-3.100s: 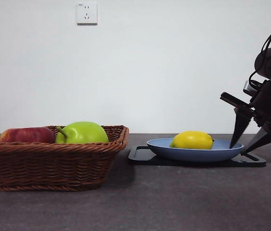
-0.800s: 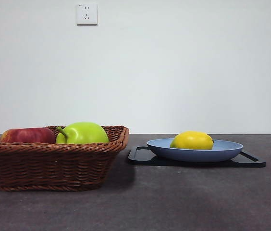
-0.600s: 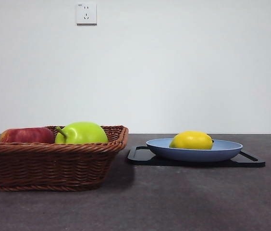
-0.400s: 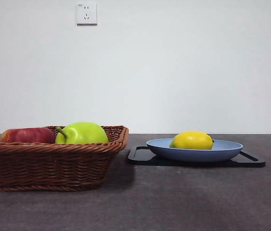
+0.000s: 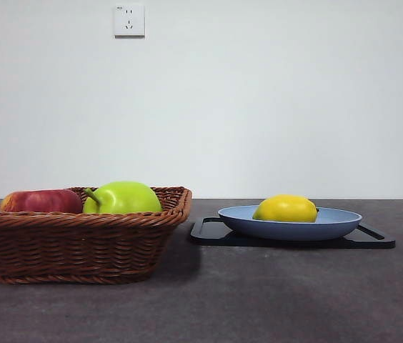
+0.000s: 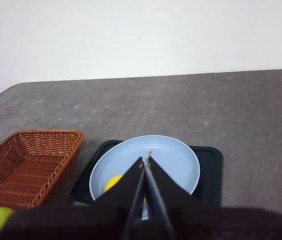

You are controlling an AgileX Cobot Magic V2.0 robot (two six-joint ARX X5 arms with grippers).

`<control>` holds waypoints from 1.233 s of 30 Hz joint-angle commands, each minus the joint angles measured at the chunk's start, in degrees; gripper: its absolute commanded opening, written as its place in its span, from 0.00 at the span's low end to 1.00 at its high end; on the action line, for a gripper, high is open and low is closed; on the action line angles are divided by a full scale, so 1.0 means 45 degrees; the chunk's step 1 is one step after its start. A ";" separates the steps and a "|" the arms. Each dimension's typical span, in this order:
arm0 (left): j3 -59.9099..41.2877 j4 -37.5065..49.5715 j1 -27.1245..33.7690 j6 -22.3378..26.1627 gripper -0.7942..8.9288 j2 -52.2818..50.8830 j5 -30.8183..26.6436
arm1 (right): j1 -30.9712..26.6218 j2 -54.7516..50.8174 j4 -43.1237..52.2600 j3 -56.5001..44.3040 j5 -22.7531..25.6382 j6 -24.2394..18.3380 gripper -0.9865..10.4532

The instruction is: Take the lemon from the basket,put the lemon in the plate,hand out the plate

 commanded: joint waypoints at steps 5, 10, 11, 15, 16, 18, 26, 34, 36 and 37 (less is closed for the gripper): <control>-0.2089 0.1700 0.2919 0.0243 0.09 -0.1239 -0.0461 | 0.0068 0.0019 0.0107 0.0073 0.0058 0.0136 0.09; -0.3871 0.2812 0.3944 0.0185 0.09 -0.1671 -0.0413 | 0.0068 0.0019 0.0107 0.0073 0.0063 0.0136 0.09; -0.4250 0.3016 0.4070 0.0180 0.09 -0.1700 -0.0408 | 0.0068 0.0019 0.0107 0.0073 0.0058 0.0136 0.09; -0.5425 0.3181 0.4425 -0.0316 0.09 -0.2006 -0.0359 | 0.0068 0.0019 0.0102 0.0073 0.0058 0.0136 0.09; -0.5629 0.3167 0.4498 -0.0461 0.09 -0.2098 -0.0301 | 0.0068 0.0019 0.0107 0.0073 0.0063 0.0136 0.09; -0.6013 0.3191 0.4692 -0.0534 0.09 -0.2302 0.0165 | 0.0068 0.0019 0.0107 0.0073 0.0063 0.0136 0.09; -0.6470 0.2759 0.5110 -0.0554 0.09 -0.2589 0.1214 | 0.0068 0.0019 0.0107 0.0073 0.0063 0.0136 0.09; -0.6470 0.2803 0.5129 -0.0544 0.09 -0.2584 0.1253 | 0.0068 0.0019 0.0107 0.0073 0.0063 0.0136 0.09; -0.6470 0.2798 0.5129 -0.0544 0.09 -0.2569 0.1248 | 0.0068 0.0019 0.0107 0.0073 0.0063 0.0136 0.09; -0.6470 0.2803 0.5129 -0.0544 0.09 -0.2569 0.1248 | 0.0068 0.0019 0.0107 0.0073 0.0063 0.0136 0.09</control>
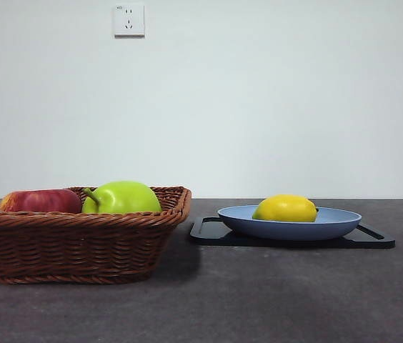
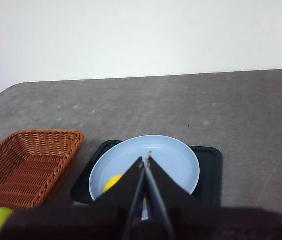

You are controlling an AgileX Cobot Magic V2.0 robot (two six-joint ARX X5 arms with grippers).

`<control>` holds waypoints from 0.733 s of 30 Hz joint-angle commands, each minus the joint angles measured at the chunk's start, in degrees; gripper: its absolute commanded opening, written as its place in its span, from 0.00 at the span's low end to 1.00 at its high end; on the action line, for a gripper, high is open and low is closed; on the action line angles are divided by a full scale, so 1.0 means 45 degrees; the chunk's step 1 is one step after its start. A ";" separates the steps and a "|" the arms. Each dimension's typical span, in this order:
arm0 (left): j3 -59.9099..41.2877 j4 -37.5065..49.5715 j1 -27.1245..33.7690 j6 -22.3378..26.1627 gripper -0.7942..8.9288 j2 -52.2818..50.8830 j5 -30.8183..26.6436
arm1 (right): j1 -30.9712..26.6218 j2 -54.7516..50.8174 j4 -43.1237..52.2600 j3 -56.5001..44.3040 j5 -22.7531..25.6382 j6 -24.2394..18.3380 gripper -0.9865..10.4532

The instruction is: Take the lemon from the basket,put the lemon in the plate,hand out the plate

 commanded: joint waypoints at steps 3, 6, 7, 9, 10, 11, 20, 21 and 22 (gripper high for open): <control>-0.0083 -0.0053 0.0044 -0.0058 0.09 -0.0039 0.0029 | 0.0068 0.0019 0.0107 0.0073 0.0058 0.0131 0.09; -0.0083 -0.0053 0.0044 -0.0058 0.09 -0.0039 0.0029 | 0.0068 0.0019 0.0107 0.0073 0.0063 0.0131 0.09; -0.0083 -0.0053 0.0044 -0.0058 0.09 -0.0039 0.0029 | 0.0068 0.0019 0.0107 0.0073 0.0063 0.0131 0.09; -0.0083 -0.0053 0.0044 -0.0058 0.09 -0.0039 0.0029 | 0.0068 0.0019 0.0107 0.0073 0.0063 0.0131 0.09; -0.0083 -0.0053 0.0044 -0.0058 0.09 -0.0039 0.0029 | 0.0068 0.0019 0.0107 0.0073 0.0063 0.0131 0.09; -0.0083 -0.0053 0.0044 -0.0058 0.09 -0.0039 0.0029 | 0.0068 0.0019 0.0107 0.0073 0.0063 0.0131 0.09; -0.0083 -0.0053 0.0044 -0.0058 0.09 -0.0039 0.0029 | 0.0068 0.0015 0.0107 0.0073 0.0073 0.0097 0.09; -0.0083 -0.0053 0.0044 -0.0058 0.09 -0.0039 0.0029 | 0.0068 0.0019 0.0117 0.0073 0.0073 -0.0146 0.09; -0.0083 -0.0053 0.0044 -0.0058 0.09 -0.0039 0.0029 | 0.0068 0.0015 0.0112 0.0073 0.0117 -0.0714 0.09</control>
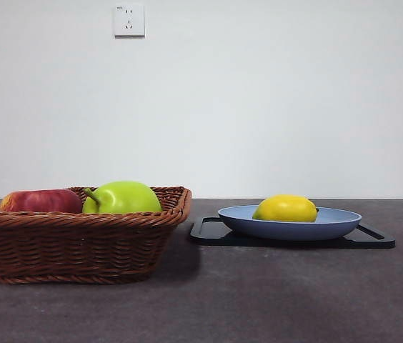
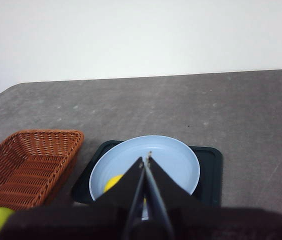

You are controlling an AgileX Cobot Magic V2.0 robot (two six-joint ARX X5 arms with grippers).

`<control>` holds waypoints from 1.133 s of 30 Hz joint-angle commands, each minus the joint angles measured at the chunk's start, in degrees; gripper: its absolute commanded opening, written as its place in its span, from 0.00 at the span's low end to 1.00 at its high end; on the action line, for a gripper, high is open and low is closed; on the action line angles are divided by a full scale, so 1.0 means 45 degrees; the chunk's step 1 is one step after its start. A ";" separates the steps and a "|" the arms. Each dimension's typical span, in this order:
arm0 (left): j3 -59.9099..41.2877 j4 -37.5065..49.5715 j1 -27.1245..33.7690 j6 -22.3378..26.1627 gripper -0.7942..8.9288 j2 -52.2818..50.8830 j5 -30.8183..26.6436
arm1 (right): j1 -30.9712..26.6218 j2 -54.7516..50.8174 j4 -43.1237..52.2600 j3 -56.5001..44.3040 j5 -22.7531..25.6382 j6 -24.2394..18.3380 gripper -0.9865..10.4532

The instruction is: Take the lemon from the basket,put the lemon in the plate,hand out the plate

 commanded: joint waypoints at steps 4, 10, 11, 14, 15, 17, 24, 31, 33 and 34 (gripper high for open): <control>-0.0083 -0.0053 0.0044 -0.0058 0.09 -0.0039 0.0029 | -0.0049 -0.0597 -0.0204 0.0053 0.0359 -0.2856 0.09; -0.0083 -0.0053 0.0044 -0.0058 0.09 -0.0039 0.0029 | -0.1729 -0.2137 -0.0277 -0.0568 -0.0384 -0.3735 0.09; -0.0083 -0.0058 0.0044 -0.0058 0.09 -0.0039 0.0029 | -0.2127 -0.2453 -0.0277 -0.0821 -0.0699 -0.3716 0.09; -0.0083 -0.0053 0.0044 -0.0058 0.09 -0.0039 0.0029 | -0.3157 -0.3298 -0.0267 -0.1719 -0.1180 -0.3672 0.09; -0.0083 -0.0053 0.0044 -0.0058 0.09 -0.0039 0.0029 | -0.3415 -0.3570 -0.0267 -0.2084 -0.1292 -0.3638 0.09; -0.0083 -0.0053 0.0044 -0.0058 0.09 -0.0039 0.0029 | -0.3755 -0.4041 -0.0267 -0.2759 -0.1355 -0.3366 0.09; -0.0083 -0.0053 0.0044 -0.0058 0.09 -0.0039 0.0029 | -0.4211 -0.5144 0.0413 -0.4857 -0.1375 -0.2365 0.09; -0.0078 -0.0053 0.0044 -0.0058 0.09 -0.0039 0.0029 | -0.4211 -0.5702 0.0398 -0.5663 -0.1375 -0.2273 0.09; -0.0078 -0.0053 0.0044 -0.0058 0.09 -0.0039 0.0029 | -0.4211 -0.5765 0.0393 -0.5780 -0.1375 -0.2268 0.09; -0.0083 -0.0058 0.0044 -0.0058 0.09 -0.0039 0.0029 | -0.4211 -0.5790 0.0389 -0.5824 -0.1375 -0.2273 0.09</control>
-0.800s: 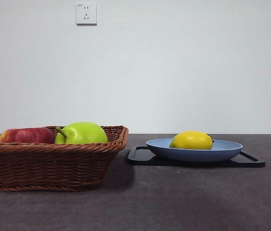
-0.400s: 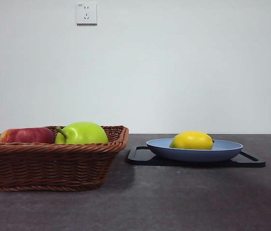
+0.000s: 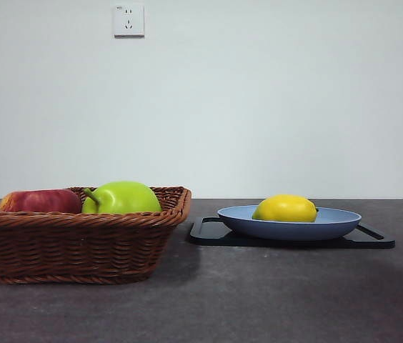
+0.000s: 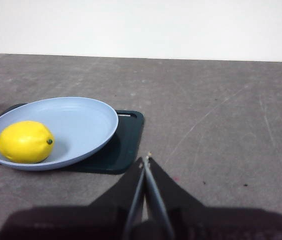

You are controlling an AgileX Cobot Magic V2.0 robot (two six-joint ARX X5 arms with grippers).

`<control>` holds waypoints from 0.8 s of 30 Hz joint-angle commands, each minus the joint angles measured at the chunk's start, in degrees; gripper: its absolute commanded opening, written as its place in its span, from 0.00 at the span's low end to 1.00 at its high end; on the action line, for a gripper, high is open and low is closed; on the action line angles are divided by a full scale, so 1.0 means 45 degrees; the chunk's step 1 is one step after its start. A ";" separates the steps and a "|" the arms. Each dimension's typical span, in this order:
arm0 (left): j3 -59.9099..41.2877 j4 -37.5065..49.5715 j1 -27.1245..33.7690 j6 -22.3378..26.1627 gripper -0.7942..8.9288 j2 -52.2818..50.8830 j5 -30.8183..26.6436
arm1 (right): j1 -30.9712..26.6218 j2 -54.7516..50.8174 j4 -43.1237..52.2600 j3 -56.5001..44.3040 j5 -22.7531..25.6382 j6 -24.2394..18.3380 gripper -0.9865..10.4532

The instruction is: Take the lemon from the basket,put the lemon in the plate,hand out the plate

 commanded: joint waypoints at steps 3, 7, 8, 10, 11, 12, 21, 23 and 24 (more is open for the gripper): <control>-0.0078 -0.0058 0.0044 -0.0058 0.09 -0.0039 0.0024 | 0.0000 -0.0180 0.0083 -0.0243 -0.0005 0.0170 0.09; -0.0078 -0.0053 0.0044 -0.0058 0.09 -0.0039 0.0024 | 0.0000 -0.0233 0.0087 -0.0447 0.0000 0.0238 0.09; -0.0083 -0.0053 0.0044 -0.0058 0.09 -0.0039 0.0024 | 0.0000 -0.0233 0.0087 -0.0539 0.0005 0.0359 0.09; -0.0078 -0.0053 0.0044 -0.0058 0.09 -0.0039 0.0024 | 0.0000 -0.0223 0.0058 -0.0670 -0.0005 0.0699 0.09; -0.0078 -0.0053 0.0044 -0.0058 0.09 -0.0039 0.0024 | 0.0005 -0.0228 0.0107 -0.0665 0.0005 0.0821 0.09; -0.0078 -0.0053 0.0044 -0.0058 0.09 -0.0039 0.0024 | 0.0005 -0.0228 0.0092 -0.0665 -0.0010 0.0903 0.09; -0.0078 -0.0058 0.0044 -0.0058 0.09 -0.0039 0.0024 | 0.0015 -0.0209 0.0185 -0.0665 0.0107 0.1642 0.09; -0.0078 -0.0058 0.0044 -0.0058 0.09 -0.0039 0.0024 | 0.0015 -0.0209 0.0189 -0.0665 0.0092 0.1642 0.09; -0.0078 -0.0053 0.0044 -0.0058 0.09 -0.0039 0.0024 | 0.0015 -0.0209 0.0185 -0.0665 0.0092 0.1642 0.09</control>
